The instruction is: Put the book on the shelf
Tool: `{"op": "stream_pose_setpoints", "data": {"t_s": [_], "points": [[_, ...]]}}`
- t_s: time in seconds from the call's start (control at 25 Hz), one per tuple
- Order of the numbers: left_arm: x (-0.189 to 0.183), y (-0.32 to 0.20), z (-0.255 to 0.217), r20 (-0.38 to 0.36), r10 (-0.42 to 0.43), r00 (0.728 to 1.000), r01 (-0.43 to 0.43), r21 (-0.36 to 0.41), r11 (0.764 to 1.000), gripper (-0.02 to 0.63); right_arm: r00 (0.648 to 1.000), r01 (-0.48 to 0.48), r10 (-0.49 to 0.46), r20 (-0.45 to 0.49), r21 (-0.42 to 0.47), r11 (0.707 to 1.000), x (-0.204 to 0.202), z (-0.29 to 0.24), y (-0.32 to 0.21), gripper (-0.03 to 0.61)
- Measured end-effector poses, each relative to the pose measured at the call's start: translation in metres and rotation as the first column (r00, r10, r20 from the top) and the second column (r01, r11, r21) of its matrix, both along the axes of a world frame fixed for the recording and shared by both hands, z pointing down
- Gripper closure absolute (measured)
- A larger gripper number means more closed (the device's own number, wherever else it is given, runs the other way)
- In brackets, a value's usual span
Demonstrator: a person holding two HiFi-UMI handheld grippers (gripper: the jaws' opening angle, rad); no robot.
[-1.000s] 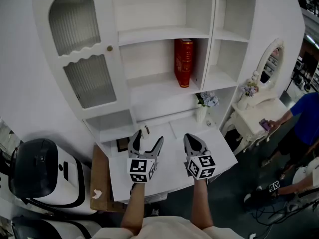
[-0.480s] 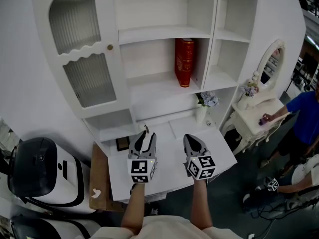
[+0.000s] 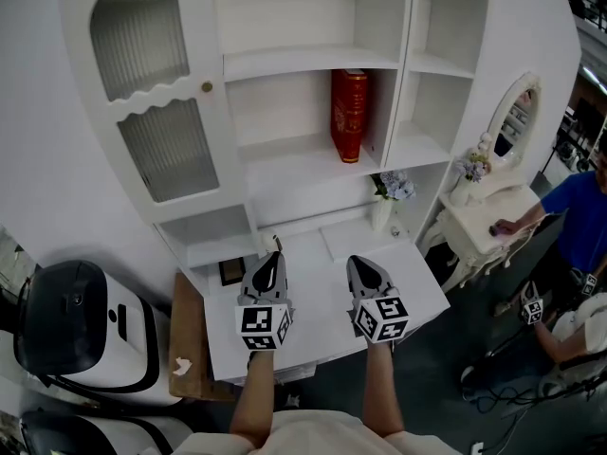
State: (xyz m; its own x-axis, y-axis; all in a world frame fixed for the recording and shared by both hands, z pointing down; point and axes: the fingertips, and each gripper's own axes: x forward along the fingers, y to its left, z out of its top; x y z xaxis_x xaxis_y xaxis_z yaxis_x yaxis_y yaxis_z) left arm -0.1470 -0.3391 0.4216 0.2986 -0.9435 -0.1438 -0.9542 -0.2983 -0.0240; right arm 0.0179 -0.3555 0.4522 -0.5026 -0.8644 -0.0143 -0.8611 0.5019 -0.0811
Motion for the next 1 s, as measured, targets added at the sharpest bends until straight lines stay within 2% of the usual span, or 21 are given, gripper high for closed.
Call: {"op": "stream_pose_setpoints", "data": {"t_s": [1.0], "points": [[-0.005, 0.008, 0.000, 0.052, 0.043, 0.998, -0.043, -0.008, 0.999, 0.597, 1.000, 0.015, -0.015, 0.009, 0.009, 1.000, -0.014, -0.005, 0.003, 0.552]]}}
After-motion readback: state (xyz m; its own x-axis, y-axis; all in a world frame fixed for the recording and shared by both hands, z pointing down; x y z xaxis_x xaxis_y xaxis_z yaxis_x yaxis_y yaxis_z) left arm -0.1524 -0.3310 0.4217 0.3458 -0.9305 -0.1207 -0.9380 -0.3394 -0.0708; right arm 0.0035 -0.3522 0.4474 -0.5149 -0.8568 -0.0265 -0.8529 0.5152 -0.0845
